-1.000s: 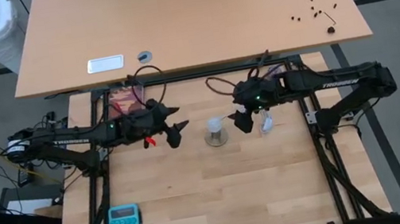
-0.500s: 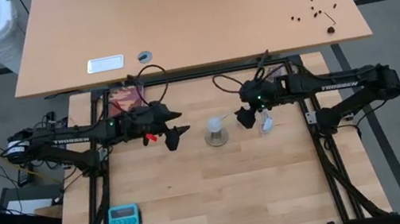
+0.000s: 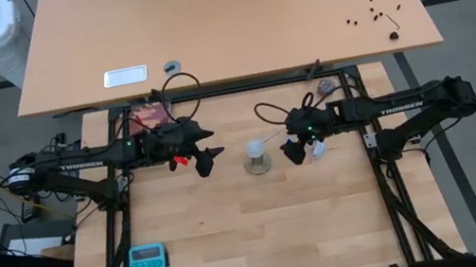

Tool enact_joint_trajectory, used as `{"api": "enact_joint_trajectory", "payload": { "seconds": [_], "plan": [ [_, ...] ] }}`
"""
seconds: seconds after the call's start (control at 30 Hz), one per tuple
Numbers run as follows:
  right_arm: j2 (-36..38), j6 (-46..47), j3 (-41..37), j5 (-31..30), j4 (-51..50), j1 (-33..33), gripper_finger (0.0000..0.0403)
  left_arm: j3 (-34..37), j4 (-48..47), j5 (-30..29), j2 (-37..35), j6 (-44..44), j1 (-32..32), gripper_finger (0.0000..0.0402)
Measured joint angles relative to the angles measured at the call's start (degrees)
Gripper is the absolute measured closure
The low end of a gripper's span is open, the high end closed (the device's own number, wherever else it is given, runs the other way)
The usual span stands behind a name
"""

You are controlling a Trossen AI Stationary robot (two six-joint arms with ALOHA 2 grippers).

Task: Screw lightbulb
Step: Insert the lightbulb into the desk lamp

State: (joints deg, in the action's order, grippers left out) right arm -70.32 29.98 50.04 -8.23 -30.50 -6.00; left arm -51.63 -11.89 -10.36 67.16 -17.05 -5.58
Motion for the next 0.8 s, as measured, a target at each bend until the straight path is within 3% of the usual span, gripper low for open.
{"api": "enact_joint_trajectory", "payload": {
  "seconds": [0.5,0.8],
  "plan": [
    [0.35,-3.57,-0.98,0.59,-0.82,-0.02,0.0096,-0.38,1.40,-0.23,0.00,-4.91,1.97,0.0094],
    [0.83,1.46,-5.52,1.26,1.34,0.98,0.0096,-0.38,1.76,-0.21,0.00,-4.21,1.97,0.0094]
  ]
}}
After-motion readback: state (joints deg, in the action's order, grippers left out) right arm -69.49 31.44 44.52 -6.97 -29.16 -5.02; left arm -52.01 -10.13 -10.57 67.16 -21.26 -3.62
